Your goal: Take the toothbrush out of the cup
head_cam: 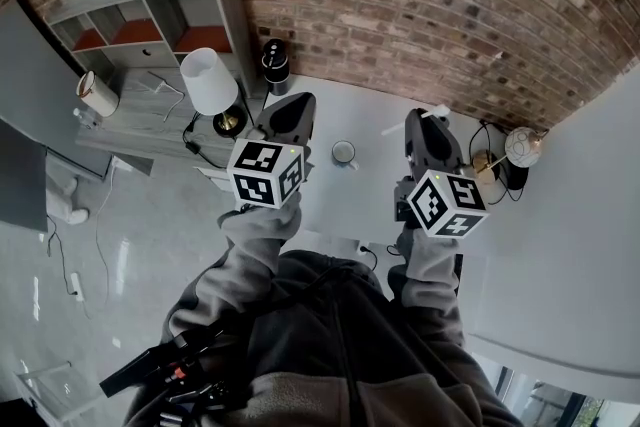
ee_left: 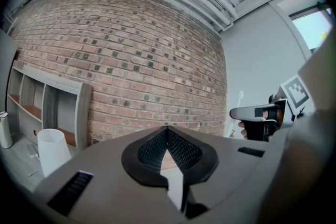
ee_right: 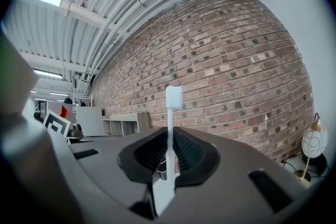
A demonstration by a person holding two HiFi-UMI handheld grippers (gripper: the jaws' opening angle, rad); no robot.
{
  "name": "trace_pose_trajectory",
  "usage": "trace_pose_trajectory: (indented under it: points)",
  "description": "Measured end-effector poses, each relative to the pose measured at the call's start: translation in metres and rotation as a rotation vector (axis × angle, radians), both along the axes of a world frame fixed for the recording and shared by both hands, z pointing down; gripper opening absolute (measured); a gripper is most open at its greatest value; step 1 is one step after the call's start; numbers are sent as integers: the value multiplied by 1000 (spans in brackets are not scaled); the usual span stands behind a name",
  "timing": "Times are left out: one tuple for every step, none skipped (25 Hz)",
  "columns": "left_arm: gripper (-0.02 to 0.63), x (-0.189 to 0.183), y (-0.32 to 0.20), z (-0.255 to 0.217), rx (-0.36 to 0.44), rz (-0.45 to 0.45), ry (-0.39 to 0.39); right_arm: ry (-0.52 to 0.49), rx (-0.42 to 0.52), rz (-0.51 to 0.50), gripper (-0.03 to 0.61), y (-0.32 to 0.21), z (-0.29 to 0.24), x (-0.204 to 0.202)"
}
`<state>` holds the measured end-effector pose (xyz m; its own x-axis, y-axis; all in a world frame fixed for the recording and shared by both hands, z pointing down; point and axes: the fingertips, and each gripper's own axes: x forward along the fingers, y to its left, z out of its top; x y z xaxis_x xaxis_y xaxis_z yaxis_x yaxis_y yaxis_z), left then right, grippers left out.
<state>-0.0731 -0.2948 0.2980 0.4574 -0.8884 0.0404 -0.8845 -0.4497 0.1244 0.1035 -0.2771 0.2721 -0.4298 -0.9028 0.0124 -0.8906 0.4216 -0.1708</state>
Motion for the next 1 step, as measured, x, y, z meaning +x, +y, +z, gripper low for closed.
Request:
trace_pose_trajectory:
  points:
    - [-11, -1, 0, 1, 0, 1, 1, 2, 1, 0, 37, 0, 0, -1]
